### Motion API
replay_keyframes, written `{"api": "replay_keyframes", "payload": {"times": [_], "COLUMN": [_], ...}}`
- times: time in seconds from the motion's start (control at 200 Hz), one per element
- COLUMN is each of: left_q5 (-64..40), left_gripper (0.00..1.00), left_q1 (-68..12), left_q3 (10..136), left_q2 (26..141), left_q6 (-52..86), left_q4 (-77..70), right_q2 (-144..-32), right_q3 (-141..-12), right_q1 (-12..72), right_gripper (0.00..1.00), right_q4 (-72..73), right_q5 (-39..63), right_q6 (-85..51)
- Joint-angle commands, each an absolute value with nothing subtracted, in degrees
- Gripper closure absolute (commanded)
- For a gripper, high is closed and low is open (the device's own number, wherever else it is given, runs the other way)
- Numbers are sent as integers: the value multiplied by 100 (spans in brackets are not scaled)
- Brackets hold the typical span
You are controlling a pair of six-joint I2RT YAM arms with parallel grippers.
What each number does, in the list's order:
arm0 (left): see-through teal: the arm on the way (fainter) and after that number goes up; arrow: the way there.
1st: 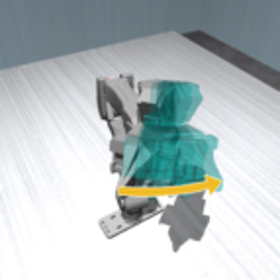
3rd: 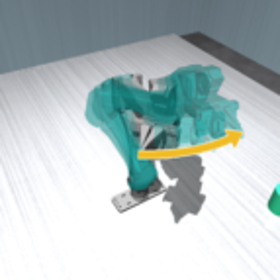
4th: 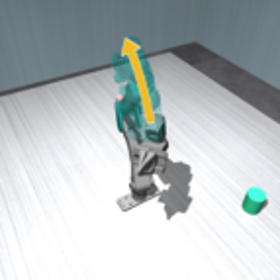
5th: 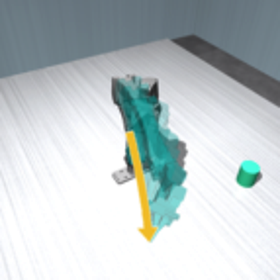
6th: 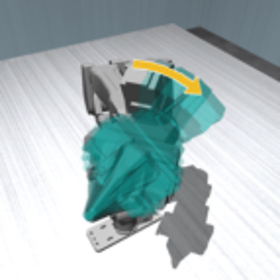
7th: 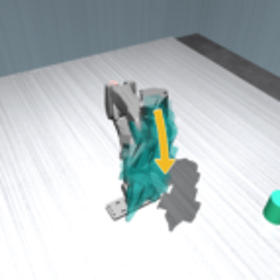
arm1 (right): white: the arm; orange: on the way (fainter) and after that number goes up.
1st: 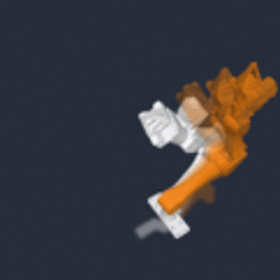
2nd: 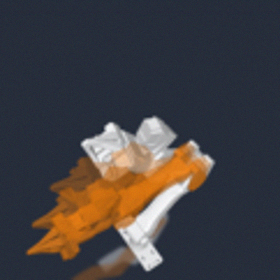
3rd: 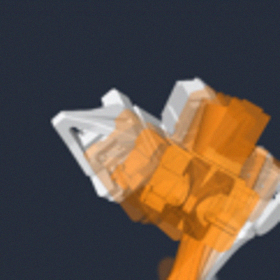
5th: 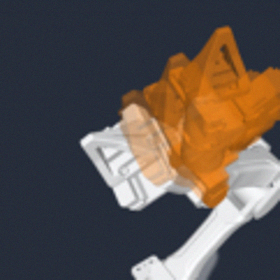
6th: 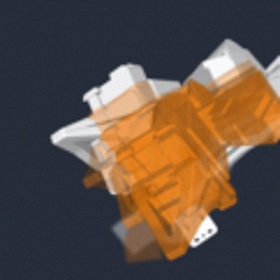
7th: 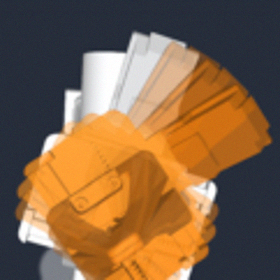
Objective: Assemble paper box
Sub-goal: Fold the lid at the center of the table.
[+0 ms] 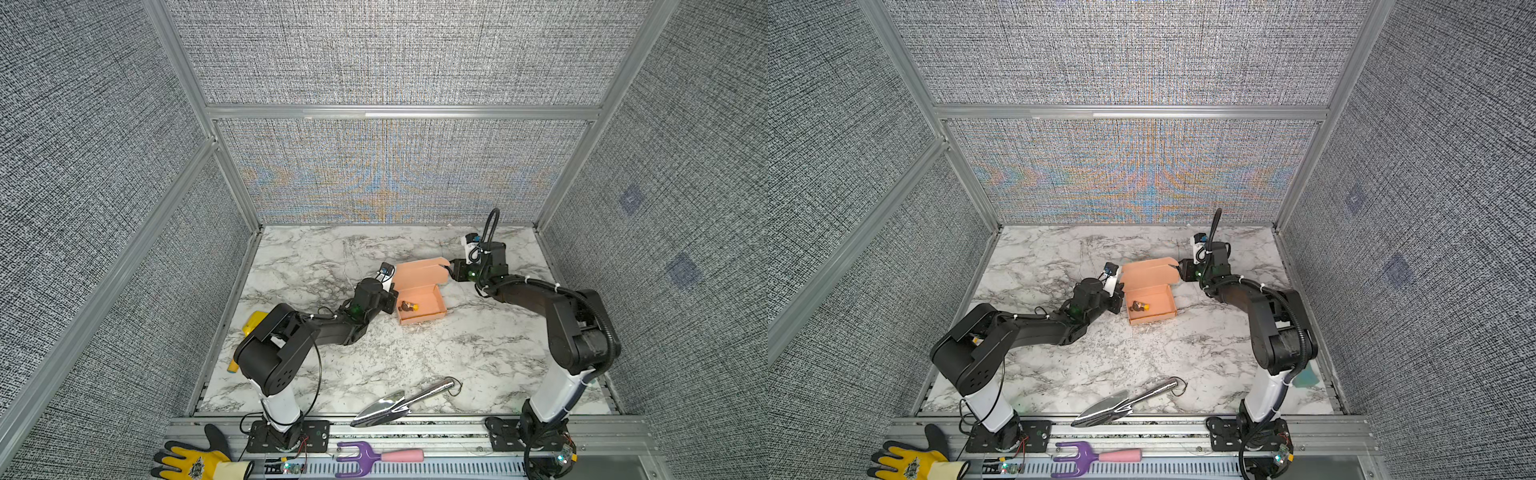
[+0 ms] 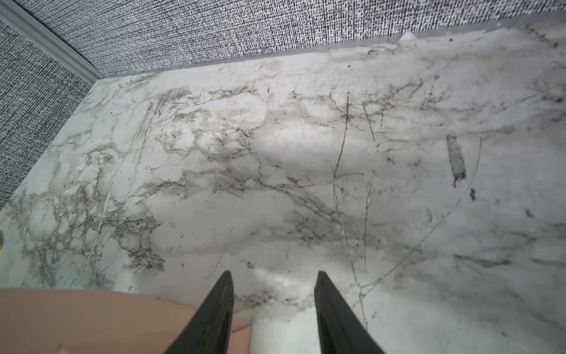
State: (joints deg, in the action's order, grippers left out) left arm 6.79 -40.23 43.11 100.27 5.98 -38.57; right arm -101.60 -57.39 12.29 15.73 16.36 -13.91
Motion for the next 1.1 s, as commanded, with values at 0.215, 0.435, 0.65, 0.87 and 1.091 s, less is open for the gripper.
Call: {"api": "replay_keyframes", "payload": {"times": [0.215,0.435,0.65,0.87,1.091], "left_q5": [1373,1371,1419,1458,1684], "left_gripper": [100,100,100,100,100], "left_q1": [-4217,-4302,-4333,-4436,-4676], "left_q3": [4066,4072,3999,3943,3646], "left_q2": [9953,10029,10059,10097,10168], "left_q6": [476,533,542,713,639], "left_q4": [-4420,-4534,-4675,-4809,-5498], "right_q2": [-9413,-9528,-9497,-9361,-9220], "right_q3": [-4984,-4976,-4917,-4648,-4097], "right_q1": [1504,1825,1876,2010,2129], "right_gripper": [57,59,59,60,59], "right_q4": [1899,1980,2037,2281,2900], "right_q5": [1018,1160,1148,1011,875], "right_q6": [-2140,-1891,-1867,-1885,-1893]}}
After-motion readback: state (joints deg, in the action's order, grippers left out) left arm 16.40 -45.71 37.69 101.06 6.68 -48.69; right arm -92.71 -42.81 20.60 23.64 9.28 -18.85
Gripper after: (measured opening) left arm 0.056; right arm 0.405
